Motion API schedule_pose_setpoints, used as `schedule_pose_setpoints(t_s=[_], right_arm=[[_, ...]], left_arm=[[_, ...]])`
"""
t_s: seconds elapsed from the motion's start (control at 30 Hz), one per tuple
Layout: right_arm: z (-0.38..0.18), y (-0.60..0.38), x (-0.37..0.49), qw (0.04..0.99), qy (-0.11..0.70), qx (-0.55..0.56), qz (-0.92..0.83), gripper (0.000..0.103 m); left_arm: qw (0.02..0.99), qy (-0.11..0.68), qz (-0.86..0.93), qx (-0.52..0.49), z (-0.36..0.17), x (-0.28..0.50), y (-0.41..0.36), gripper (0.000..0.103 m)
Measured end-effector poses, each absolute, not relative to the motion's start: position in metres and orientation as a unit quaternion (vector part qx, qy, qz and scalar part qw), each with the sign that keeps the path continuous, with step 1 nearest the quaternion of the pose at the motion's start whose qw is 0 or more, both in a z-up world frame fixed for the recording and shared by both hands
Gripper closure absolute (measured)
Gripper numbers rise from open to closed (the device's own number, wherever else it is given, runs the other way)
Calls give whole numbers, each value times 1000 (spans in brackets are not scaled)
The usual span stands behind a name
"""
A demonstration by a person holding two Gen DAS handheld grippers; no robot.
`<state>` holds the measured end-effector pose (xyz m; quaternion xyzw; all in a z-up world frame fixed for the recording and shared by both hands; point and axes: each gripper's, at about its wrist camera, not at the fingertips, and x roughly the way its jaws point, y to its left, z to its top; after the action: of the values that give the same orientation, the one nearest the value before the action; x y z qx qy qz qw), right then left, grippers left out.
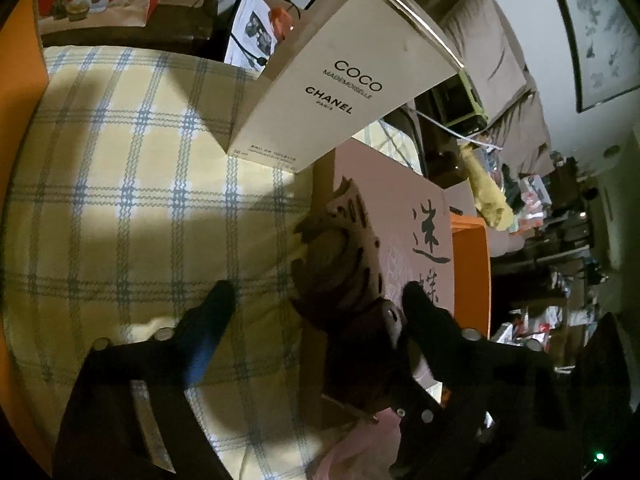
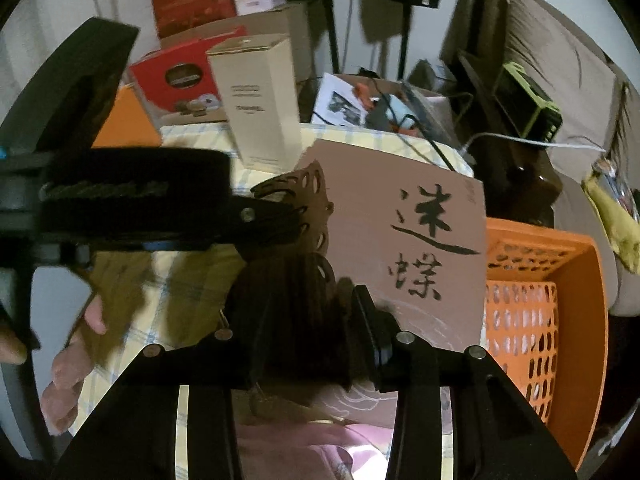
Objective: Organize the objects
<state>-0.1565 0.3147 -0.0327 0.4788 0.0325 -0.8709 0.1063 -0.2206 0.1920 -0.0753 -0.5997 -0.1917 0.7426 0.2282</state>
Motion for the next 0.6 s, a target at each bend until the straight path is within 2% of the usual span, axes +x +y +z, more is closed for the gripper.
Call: schedule_pose_setpoints(t_s=[0.17,0.43,0.5,0.53,0.6], right_arm=[[-34,316,-155,120,25,477,-870,61],[-34,317,-154,128,18,475,-870,60],[-34,316,-154,130,14,478,-869,49],[-34,316,-153,130,11,478,-869,40],[-34,314,-152,125,11,474,-871,33]], left_arm=[[232,-182,741,-603,-79,-217,195,65],[237,-201,742,-595,-75,-212,192,77],[236,-203,743,-592,-74,-212,190,79],[236,-204,743,-592,-73,-212,190,80],[235,-205,744,-590,-71,-210,190,81]])
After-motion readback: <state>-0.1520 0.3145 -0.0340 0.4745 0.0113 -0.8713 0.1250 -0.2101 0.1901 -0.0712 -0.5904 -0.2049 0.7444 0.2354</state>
